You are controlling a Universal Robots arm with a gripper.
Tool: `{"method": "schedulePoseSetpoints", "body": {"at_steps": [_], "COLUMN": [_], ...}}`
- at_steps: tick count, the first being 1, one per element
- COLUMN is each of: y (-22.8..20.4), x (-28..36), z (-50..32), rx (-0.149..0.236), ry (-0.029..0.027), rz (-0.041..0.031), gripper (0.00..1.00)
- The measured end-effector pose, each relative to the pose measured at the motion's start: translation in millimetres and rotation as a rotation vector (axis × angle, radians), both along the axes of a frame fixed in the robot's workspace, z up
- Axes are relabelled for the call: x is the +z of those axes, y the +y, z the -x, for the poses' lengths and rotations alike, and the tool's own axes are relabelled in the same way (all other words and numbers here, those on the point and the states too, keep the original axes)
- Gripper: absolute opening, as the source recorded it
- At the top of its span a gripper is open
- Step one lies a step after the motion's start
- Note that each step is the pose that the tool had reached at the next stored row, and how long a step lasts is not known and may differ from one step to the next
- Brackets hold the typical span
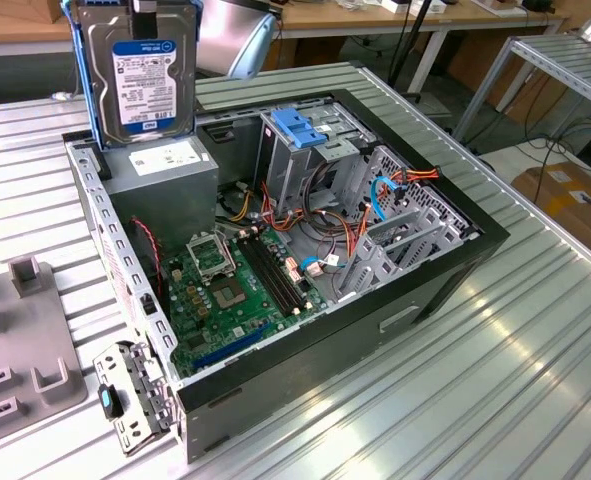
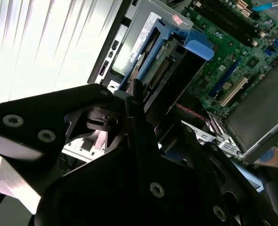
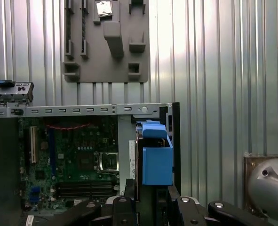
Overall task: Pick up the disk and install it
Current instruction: 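Pick up the disk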
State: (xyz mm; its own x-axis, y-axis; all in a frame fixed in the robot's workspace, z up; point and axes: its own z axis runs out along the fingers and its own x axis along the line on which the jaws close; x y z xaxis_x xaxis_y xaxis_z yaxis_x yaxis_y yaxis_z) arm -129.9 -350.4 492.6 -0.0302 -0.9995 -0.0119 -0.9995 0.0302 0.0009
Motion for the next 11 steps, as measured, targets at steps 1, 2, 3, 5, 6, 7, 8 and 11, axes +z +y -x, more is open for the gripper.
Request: {"method": "schedulePoseSetpoints", "body": {"at_steps": [1,2,3,5,6,7,8,11], "y": [0.0,0.0,0.0,-0.1,0.0,0.0,0.0,0.0], "x": [0.0,0.0,0.0,0.0,0.0,0.0,0.0,0.0], "z": [-3.0,-4.9,-6.3,-7.1,-7.1,-7.2,-7.3,-7.3], "rx": [0.0,0.0,0.0,0.0,0.0,0.0,0.0,0.0], "ry": [-0.0001,0.0,-0.0001,-0.0001,-0.0001,0.0,-0.0001,-0.0001], "rz": [0.0,-0.0001,-0.0001,-0.0001,-0.0001,0.0,-0.0001,-0.0001], "gripper": [0.35,0.35,0.35,0.35,0.35,0.35,0.35,0.35]}}
